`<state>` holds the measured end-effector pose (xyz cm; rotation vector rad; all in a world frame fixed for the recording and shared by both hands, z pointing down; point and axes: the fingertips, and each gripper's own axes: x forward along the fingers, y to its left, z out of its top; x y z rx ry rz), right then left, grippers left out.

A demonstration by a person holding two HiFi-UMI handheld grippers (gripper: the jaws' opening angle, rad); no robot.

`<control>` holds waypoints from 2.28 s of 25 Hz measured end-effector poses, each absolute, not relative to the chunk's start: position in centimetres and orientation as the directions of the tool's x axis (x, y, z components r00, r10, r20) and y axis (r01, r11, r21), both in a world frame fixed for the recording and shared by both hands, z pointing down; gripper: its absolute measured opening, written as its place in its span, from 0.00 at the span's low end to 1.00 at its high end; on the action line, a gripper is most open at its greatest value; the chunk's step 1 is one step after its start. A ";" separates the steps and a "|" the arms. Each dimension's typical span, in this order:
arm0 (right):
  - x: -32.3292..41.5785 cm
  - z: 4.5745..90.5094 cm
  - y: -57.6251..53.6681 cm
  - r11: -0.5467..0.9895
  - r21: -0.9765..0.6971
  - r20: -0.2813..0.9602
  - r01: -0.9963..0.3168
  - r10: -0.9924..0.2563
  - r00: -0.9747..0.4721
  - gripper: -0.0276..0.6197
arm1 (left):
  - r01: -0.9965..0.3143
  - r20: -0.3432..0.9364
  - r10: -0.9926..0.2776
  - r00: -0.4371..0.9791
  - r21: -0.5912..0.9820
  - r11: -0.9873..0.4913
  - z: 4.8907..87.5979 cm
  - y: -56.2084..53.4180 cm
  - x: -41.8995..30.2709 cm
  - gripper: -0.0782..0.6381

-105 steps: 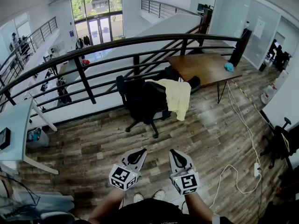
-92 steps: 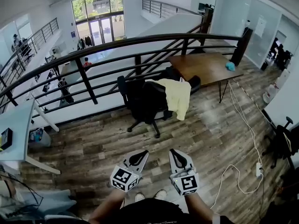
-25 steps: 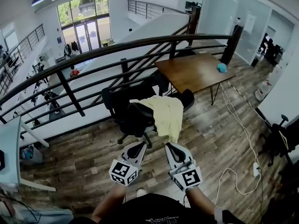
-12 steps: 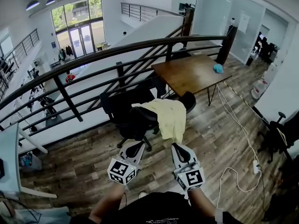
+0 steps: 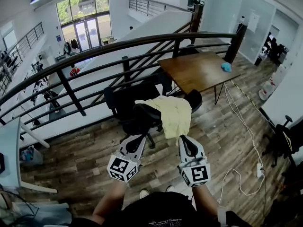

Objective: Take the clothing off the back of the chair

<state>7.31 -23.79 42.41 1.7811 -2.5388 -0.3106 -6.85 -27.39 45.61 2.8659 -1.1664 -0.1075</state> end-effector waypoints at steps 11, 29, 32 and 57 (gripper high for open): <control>8.8 43.0 -26.2 0.357 0.153 -0.053 -0.922 -0.928 -0.368 0.09 | -0.741 -0.027 -0.745 0.667 0.088 -0.666 46.3 -27.5 -5.5 0.13; 8.0 44.6 -30.5 0.389 0.107 0.007 -0.915 -0.921 -0.390 0.54 | -0.808 -0.016 -0.812 0.583 0.084 -0.583 46.3 -28.0 -5.5 0.13; 8.2 44.7 -31.1 0.375 0.110 0.016 -0.920 -0.927 -0.376 0.54 | -0.814 -0.016 -0.818 0.575 0.087 -0.574 46.5 -28.0 -5.6 0.13; 9.2 45.1 -30.6 0.393 0.105 0.076 -0.914 -0.919 -0.386 0.17 | -0.799 0.019 -0.802 0.597 0.097 -0.593 47.6 -25.5 -4.0 0.13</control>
